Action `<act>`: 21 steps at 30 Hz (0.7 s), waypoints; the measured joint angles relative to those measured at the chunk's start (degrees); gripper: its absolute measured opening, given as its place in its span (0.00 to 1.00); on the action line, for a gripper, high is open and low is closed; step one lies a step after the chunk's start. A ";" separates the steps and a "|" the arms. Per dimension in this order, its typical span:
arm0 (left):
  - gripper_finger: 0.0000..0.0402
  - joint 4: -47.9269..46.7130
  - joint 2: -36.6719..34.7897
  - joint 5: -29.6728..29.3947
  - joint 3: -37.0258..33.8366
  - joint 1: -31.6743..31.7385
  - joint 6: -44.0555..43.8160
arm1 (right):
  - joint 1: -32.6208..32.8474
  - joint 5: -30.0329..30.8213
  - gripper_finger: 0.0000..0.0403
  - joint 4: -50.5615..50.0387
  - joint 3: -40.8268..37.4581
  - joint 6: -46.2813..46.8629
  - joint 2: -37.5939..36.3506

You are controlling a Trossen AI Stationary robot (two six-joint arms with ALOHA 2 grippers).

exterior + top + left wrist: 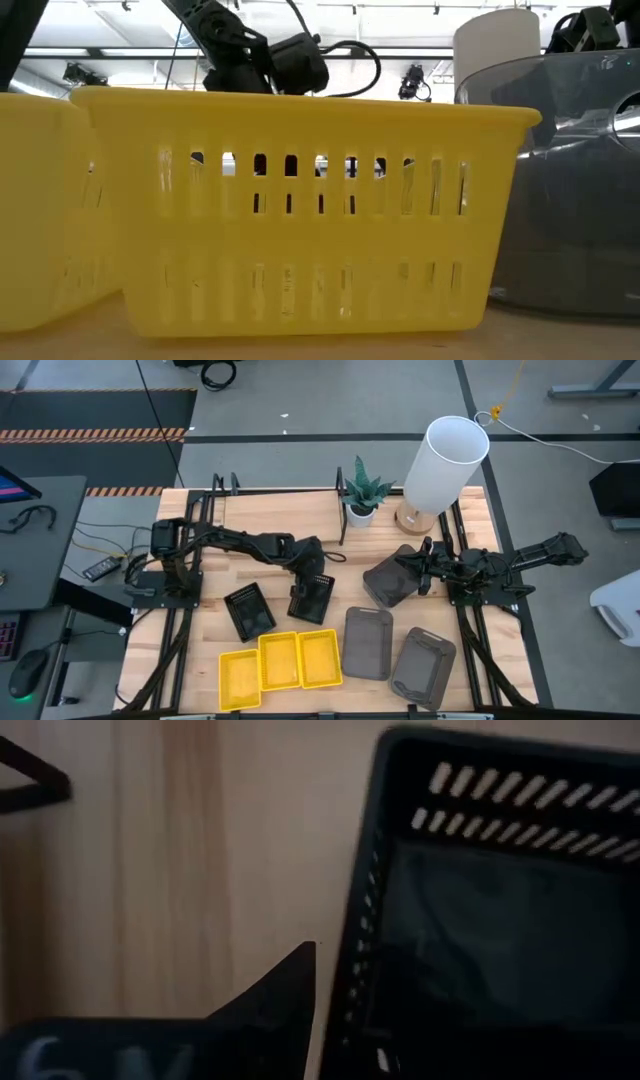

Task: Stack baskets on shelf by color
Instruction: Stack the right black bin on the black bin

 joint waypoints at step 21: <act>0.02 -2.61 -0.61 -1.20 0.00 0.41 -4.14 | -0.01 -0.01 0.05 -0.02 -0.01 -0.01 0.00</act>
